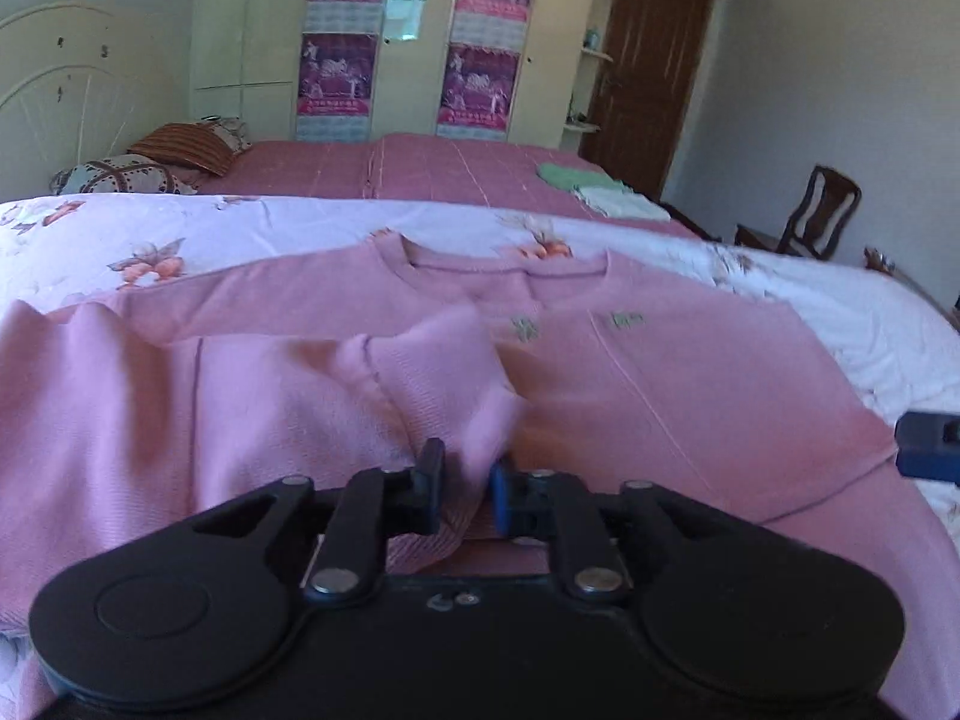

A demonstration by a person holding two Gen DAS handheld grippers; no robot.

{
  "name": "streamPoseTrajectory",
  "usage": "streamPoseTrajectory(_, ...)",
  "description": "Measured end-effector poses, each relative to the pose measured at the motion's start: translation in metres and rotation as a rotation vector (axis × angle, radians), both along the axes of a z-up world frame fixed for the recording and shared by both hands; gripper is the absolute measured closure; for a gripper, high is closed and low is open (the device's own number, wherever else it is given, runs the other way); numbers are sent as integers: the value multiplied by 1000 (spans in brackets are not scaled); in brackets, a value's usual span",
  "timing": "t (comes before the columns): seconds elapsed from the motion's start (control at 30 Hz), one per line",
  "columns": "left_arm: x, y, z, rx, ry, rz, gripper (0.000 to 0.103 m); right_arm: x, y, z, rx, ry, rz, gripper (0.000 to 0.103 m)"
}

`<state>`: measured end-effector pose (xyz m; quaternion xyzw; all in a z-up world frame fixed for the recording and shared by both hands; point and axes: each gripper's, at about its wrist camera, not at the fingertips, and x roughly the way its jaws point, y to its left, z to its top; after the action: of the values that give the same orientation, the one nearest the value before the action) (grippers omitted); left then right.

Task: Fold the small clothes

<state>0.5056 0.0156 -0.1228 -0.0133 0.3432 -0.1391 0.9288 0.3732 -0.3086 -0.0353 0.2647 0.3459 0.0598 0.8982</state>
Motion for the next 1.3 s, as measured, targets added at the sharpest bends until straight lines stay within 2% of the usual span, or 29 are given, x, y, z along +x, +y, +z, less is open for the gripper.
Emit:
streamPoseTrajectory(0.03,-7,-1,2,9,-25,-19,63,2,3,0,15,5,8,51)
streamPoseTrajectory(0.07,-13,-1,5,9,-46,-35,58,5,7,0,30,7,20,51)
streamPoseTrajectory(0.2,-55,41,21,23,-98,68,60,22,34,-5,124,15,102,51)
streamPoseTrajectory(0.27,-76,74,23,69,-118,155,60,35,54,-12,197,31,148,51)
streamPoseTrajectory(0.33,-91,109,21,114,-94,242,60,48,77,-19,226,40,189,51)
streamPoseTrajectory(0.47,-94,151,9,109,-2,297,59,75,119,-36,214,97,254,51)
streamPoseTrajectory(0.57,-83,158,2,90,11,286,55,87,144,-40,131,85,275,51)
streamPoseTrajectory(0.6,-83,157,3,89,3,282,57,90,150,-39,100,82,284,78)
streamPoseTrajectory(0.63,-81,157,3,88,0,279,57,92,154,-36,64,87,291,97)
streamPoseTrajectory(0.67,-78,157,3,88,-4,283,57,92,156,-33,33,74,294,98)
streamPoseTrajectory(0.77,-76,156,0,92,-14,279,58,79,145,-5,-25,-39,262,99)
streamPoseTrajectory(0.87,-78,155,-1,102,-25,261,59,64,110,22,-107,-132,139,99)
streamPoseTrajectory(0.93,-77,154,0,101,-32,247,62,61,87,21,-114,-109,119,99)
streamPoseTrajectory(1.1,-67,151,5,101,-69,209,63,59,69,7,-105,-64,81,98)
streamPoseTrajectory(1.17,-60,151,4,95,-57,188,69,58,70,5,-108,-62,86,98)
streamPoseTrajectory(1.23,-54,155,0,67,-19,195,85,58,69,5,-111,-60,86,98)
streamPoseTrajectory(1.3,-53,161,1,39,-15,204,85,60,66,1,-102,-42,71,98)
